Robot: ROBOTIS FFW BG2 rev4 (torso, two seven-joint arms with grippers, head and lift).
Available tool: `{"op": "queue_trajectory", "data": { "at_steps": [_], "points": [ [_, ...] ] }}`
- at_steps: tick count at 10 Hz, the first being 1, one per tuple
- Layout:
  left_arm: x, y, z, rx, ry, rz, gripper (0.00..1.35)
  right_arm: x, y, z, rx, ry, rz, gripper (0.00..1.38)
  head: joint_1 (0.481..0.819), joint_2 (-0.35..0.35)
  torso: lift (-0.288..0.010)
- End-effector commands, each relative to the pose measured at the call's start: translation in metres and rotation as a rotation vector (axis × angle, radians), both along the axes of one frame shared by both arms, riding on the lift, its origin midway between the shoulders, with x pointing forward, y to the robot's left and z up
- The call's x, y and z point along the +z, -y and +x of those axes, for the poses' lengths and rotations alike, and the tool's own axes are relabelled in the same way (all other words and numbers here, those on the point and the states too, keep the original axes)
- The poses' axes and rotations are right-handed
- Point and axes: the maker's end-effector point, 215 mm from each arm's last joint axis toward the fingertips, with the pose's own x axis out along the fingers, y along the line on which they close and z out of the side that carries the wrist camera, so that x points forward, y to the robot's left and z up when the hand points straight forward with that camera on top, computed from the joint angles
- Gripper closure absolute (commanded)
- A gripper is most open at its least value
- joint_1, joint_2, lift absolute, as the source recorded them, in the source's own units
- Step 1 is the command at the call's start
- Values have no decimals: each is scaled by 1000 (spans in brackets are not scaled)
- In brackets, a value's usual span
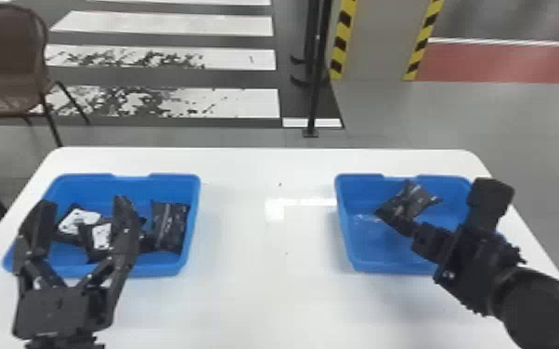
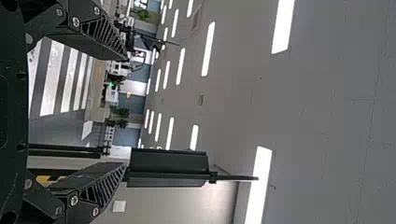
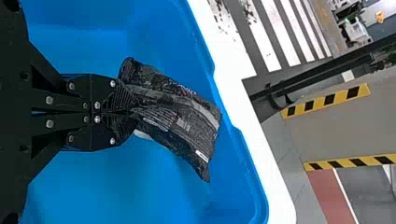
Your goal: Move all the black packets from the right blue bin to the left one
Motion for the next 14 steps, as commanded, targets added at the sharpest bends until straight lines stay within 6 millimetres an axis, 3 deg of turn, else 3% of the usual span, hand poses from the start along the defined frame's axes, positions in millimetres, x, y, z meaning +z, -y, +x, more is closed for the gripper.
{"op": "queue_trajectory", "data": {
  "at_steps": [1,5,7,9,11,14],
  "points": [
    [0,-1,0,2,0,0,240,18,-18,1,41,50,32,1138,695,-44,-140],
    [0,-3,1,6,1,-26,239,102,-95,22,252,358,190,1138,695,45,-140],
    [0,-11,2,19,-2,-43,237,125,-116,34,331,510,247,1138,695,84,-140],
    [0,-17,8,9,-23,-63,234,149,-134,29,421,616,266,1138,695,118,-140],
    [3,-22,16,-8,-49,-82,234,161,-168,20,583,660,265,1138,695,139,-140],
    [14,-30,24,-43,-98,-90,234,146,-235,-8,816,627,329,1138,695,224,-140]
  ]
}}
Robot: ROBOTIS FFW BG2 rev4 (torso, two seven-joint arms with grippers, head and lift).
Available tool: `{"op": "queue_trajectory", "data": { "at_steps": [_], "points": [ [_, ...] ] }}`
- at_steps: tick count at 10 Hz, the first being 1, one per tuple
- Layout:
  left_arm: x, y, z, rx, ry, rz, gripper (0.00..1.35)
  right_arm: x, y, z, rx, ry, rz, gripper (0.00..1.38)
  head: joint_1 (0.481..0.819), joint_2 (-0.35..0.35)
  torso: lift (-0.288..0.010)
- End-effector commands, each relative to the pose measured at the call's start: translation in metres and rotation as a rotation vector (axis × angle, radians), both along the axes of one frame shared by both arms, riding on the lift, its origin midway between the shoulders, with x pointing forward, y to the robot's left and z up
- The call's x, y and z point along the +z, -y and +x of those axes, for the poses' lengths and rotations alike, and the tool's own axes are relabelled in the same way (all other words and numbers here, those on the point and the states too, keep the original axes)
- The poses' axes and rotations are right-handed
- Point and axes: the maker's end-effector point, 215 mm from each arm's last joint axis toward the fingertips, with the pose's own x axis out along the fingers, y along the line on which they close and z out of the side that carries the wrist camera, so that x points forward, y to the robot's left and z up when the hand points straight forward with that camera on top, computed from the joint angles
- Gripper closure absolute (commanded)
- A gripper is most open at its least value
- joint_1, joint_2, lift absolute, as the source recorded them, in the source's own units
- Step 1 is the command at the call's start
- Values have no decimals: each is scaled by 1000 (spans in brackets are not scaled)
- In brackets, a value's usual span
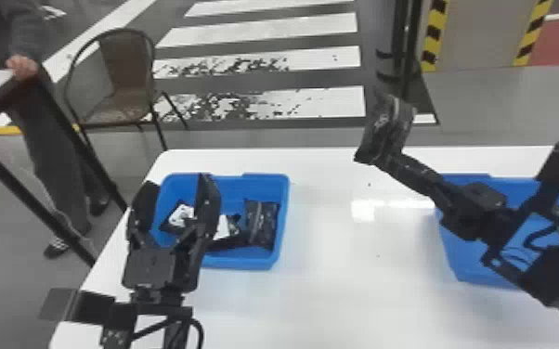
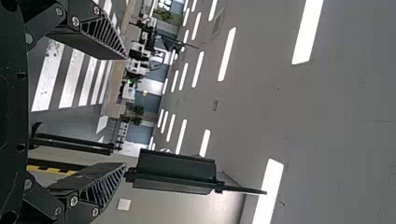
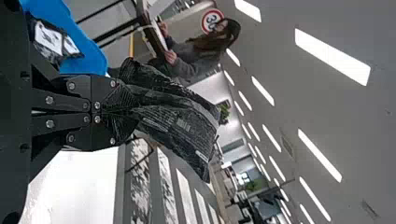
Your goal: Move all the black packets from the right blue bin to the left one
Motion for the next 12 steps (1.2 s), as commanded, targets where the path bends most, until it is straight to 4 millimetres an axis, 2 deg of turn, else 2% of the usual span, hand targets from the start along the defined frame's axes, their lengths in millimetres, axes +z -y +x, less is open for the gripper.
{"op": "queue_trajectory", "data": {
  "at_steps": [1,2,3,4,5,8,11,12],
  "points": [
    [4,4,9,-61,-53,-29,234,-9,-47,-25,118,-22,-8,1138,695,237,-140],
    [9,16,16,-138,-86,-31,233,-14,-77,-43,194,-35,-16,1139,695,271,-140],
    [12,30,23,-217,-129,-12,233,-16,-99,-57,249,-45,-9,1138,695,301,-140],
    [-1,50,29,-325,-213,-29,233,-17,-115,-70,296,-51,-7,1139,695,322,-140],
    [-5,61,31,-386,-247,-16,231,-16,-128,-80,330,-52,-7,1139,695,327,-140],
    [-23,76,30,-469,-319,-35,231,-22,-146,-97,384,-73,-5,1139,695,341,-140],
    [-33,90,28,-525,-363,-40,239,-28,-152,-101,403,-85,-16,1139,695,348,-140],
    [-36,92,28,-531,-373,-50,280,-30,-151,-100,403,-89,-19,1139,695,347,-140]
  ]
}}
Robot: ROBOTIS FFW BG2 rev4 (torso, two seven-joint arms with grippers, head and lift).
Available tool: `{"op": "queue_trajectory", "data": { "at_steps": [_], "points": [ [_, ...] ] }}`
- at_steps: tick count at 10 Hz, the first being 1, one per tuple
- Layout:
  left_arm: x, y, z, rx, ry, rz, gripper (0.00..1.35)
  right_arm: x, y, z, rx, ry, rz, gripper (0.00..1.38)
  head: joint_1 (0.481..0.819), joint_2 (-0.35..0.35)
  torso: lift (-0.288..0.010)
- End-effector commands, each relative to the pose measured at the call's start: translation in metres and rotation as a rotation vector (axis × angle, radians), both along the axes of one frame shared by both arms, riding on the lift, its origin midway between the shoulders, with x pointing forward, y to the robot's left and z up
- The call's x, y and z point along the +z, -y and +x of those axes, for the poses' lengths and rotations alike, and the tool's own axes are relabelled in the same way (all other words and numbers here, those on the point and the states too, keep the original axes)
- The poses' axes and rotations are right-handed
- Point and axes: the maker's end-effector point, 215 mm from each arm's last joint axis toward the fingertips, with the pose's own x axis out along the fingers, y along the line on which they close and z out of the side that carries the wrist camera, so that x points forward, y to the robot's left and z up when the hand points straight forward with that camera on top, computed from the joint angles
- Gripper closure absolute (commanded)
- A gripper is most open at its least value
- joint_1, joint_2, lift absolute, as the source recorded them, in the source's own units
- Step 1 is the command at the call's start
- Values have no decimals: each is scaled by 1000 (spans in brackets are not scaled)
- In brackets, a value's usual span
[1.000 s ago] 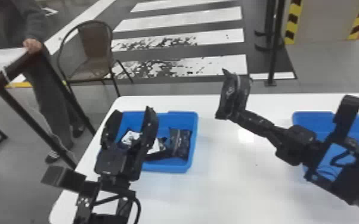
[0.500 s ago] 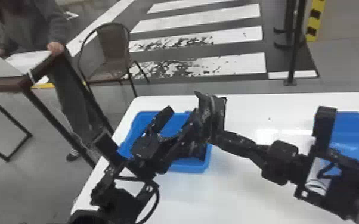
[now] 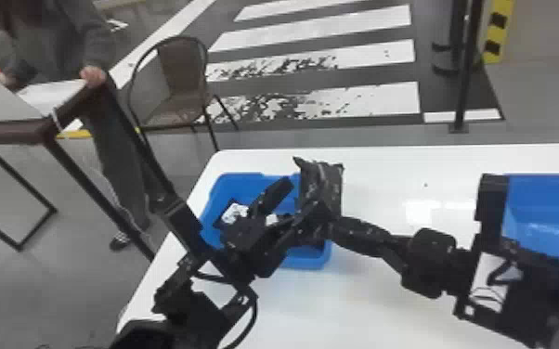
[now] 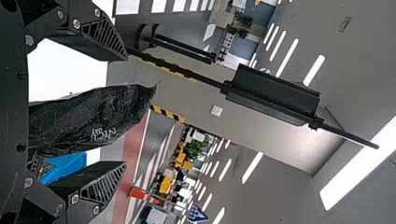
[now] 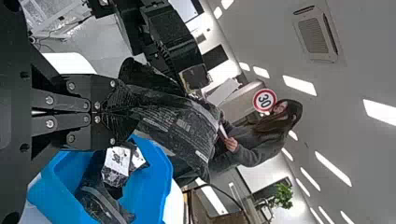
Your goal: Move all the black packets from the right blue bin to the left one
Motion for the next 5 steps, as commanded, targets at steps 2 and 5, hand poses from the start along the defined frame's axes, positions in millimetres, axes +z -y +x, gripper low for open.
{"op": "queue_trajectory", "data": {
  "at_steps": [2,5],
  "points": [
    [-11,10,-5,-19,-85,31,811,-1,1,4,-3,0,-6,1138,695,343,-140],
    [5,5,-7,56,-51,69,1214,-3,2,6,-8,-7,-3,1139,695,337,-140]
  ]
}}
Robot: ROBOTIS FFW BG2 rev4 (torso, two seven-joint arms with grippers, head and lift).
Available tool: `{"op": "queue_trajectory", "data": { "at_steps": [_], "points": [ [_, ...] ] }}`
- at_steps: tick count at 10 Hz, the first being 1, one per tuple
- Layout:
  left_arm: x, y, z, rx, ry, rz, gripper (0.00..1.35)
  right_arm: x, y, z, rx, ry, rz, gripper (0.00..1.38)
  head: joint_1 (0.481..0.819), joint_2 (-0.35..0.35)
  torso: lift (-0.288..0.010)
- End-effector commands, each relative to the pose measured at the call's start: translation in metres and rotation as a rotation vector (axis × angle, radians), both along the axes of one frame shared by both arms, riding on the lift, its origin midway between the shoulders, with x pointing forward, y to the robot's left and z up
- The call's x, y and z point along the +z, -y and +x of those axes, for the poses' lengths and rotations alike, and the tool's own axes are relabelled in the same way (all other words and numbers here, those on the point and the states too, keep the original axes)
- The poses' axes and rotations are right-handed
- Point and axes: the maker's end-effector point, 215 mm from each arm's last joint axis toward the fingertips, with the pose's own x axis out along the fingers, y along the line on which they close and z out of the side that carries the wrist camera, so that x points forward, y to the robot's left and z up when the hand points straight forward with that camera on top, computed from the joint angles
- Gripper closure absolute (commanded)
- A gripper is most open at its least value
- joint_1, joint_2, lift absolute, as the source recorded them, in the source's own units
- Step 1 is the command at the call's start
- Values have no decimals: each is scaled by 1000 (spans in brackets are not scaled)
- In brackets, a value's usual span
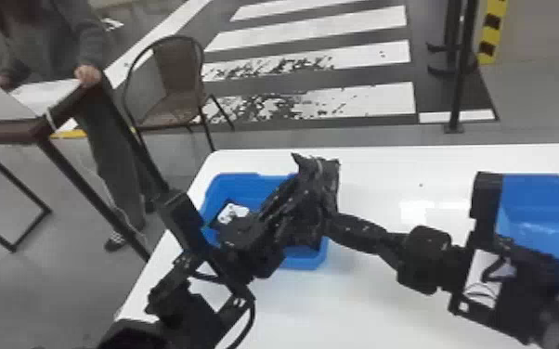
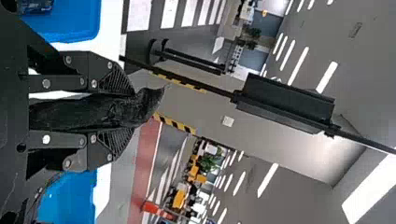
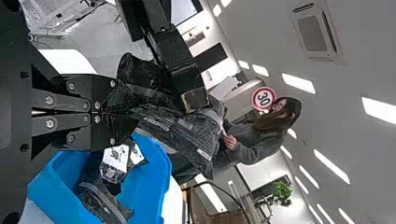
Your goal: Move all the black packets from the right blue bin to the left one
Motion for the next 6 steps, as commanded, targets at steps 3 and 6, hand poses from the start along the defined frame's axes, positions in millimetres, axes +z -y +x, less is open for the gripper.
{"op": "queue_trajectory", "data": {
  "at_steps": [3,6],
  "points": [
    [7,11,-5,-18,16,-23,1214,11,3,20,-22,37,-5,1138,695,329,-140],
    [11,7,-4,-9,27,-26,1214,25,11,36,-62,58,17,38,695,315,-140]
  ]
}}
